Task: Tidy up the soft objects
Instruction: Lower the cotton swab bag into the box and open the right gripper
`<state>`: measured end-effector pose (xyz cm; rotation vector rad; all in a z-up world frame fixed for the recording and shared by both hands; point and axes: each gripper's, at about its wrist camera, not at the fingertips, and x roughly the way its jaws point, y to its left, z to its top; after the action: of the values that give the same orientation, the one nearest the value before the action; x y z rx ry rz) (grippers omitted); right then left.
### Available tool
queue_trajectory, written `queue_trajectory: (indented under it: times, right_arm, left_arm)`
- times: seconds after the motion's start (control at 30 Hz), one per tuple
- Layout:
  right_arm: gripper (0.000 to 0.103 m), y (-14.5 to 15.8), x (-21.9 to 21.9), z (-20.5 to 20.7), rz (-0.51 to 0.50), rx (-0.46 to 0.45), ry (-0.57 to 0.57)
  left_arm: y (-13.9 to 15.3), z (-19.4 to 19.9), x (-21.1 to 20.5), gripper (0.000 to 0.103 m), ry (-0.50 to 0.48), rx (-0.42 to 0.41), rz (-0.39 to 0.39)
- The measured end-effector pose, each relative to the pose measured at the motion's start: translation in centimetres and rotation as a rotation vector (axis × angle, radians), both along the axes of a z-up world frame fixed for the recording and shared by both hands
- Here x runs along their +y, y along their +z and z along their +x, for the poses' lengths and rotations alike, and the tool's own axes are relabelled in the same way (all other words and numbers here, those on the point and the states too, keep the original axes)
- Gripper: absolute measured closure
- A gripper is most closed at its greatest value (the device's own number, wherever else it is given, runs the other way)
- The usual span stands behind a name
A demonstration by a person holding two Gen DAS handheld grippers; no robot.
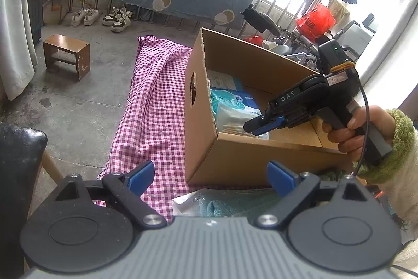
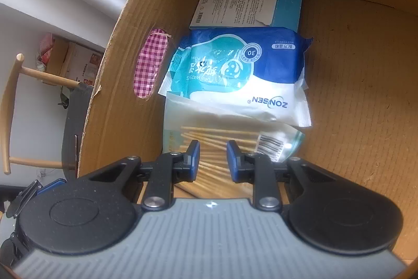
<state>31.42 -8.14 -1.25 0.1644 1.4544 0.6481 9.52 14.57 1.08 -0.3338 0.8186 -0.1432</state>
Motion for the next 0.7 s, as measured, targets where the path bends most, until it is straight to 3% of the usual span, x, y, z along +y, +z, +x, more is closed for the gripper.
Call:
queue_trajectory:
  times: [0.1, 0.17, 0.23, 0.5, 0.57, 0.7]
  right_arm:
    - [0.072, 1.2, -1.0, -0.3, -0.016, -0.028, -0.026]
    - [0.054, 1.9, -2.4, -0.6, -0.033, -0.047, -0.055]
    - [0.046, 2.0, -3.5, -0.7, -0.060, -0.056, -0.077]
    - [0.040, -1.8, -2.0, 0.5, -0.092, 0.094, -0.075]
    - [0.033, -1.8, -0.3, 0.3, -0.082, 0.091, -0.043]
    - [0.031, -0.9, 1.4, 0.0, -0.098, 0.039, -0.004]
  left_arm:
    - [-0.3, -0.6, 0.2, 0.008, 0.004, -0.010, 0.016]
    - [-0.6, -0.6, 0.0, 0.008, 0.006, -0.005, 0.026]
    - [-0.9, -0.5, -0.2, 0.008, 0.003, 0.000, 0.022]
    - [-2.1, -0.5, -0.6, 0.008, 0.026, 0.008, 0.012]
    - [-2.4, -0.7, -0.4, 0.008, 0.034, 0.014, 0.000]
    - [-2.5, -0.9, -0.3, 0.008, 0.038, 0.011, -0.014]
